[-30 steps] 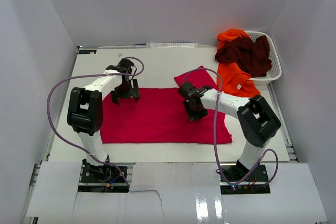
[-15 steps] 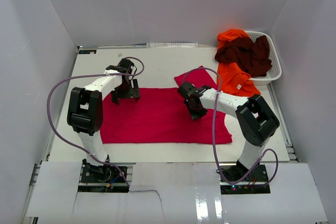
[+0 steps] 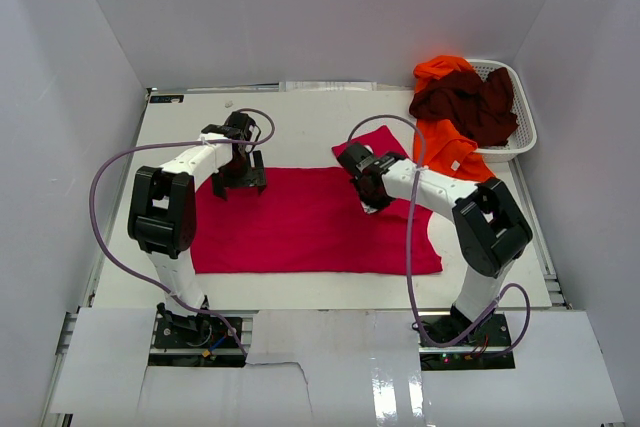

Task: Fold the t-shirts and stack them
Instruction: Fold the flattened tshirt in 1/3 of the way, then grap the side of the flattened tshirt furthest away from the robot with both arms

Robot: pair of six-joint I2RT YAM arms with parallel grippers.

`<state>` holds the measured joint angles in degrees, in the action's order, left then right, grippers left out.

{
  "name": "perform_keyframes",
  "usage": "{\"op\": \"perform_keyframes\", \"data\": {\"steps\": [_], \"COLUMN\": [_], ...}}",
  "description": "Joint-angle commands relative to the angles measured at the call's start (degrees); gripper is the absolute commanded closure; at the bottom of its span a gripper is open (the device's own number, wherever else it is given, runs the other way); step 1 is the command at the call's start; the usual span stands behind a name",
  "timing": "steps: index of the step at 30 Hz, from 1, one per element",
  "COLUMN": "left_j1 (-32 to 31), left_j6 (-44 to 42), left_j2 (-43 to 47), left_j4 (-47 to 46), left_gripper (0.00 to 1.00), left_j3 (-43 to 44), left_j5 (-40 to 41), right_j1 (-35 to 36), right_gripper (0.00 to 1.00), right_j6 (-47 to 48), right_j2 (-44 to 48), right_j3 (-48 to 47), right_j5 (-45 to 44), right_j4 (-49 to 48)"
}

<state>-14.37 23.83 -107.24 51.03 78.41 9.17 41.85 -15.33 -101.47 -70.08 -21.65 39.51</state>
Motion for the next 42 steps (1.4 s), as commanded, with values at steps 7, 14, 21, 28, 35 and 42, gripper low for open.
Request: {"op": "perform_keyframes", "data": {"steps": [7,14,21,28,35,42], "left_j1": [0.1,0.2,0.2,4.3,12.5,14.3], "left_j6": [-0.1,-0.2,0.3,3.8,6.7,7.5], "left_j2": [2.4,1.7,1.5,5.5,9.6,8.0], "left_j4": [-0.7,-0.8,-0.6,-1.1,-4.0,-6.9], "left_gripper": [0.02,0.02,0.02,0.02,0.02,0.02], "left_j3": [-1.3,-1.3,-0.5,0.1,0.9,4.1], "left_j5": [-0.7,-1.2,-0.2,-0.8,-1.0,-1.4], "right_j1": [-7.5,-11.1,-13.5,-19.3,-26.4,-29.2], "right_gripper": [0.92,0.70,0.31,0.32,0.50,0.52], "right_j6": [8.1,11.6,11.5,13.5,11.3,9.9], "right_j2": [-5.2,-12.9,-15.2,-22.6,-30.4,-34.8], "right_j3": [-9.6,-17.0,-24.3,-38.3,-46.3,-47.0], "right_j5": [-5.1,-12.9,-12.7,1.4,13.8,21.0], "right_j4": [-2.1,-2.6,-4.5,-6.4,-6.3,-11.8]}}
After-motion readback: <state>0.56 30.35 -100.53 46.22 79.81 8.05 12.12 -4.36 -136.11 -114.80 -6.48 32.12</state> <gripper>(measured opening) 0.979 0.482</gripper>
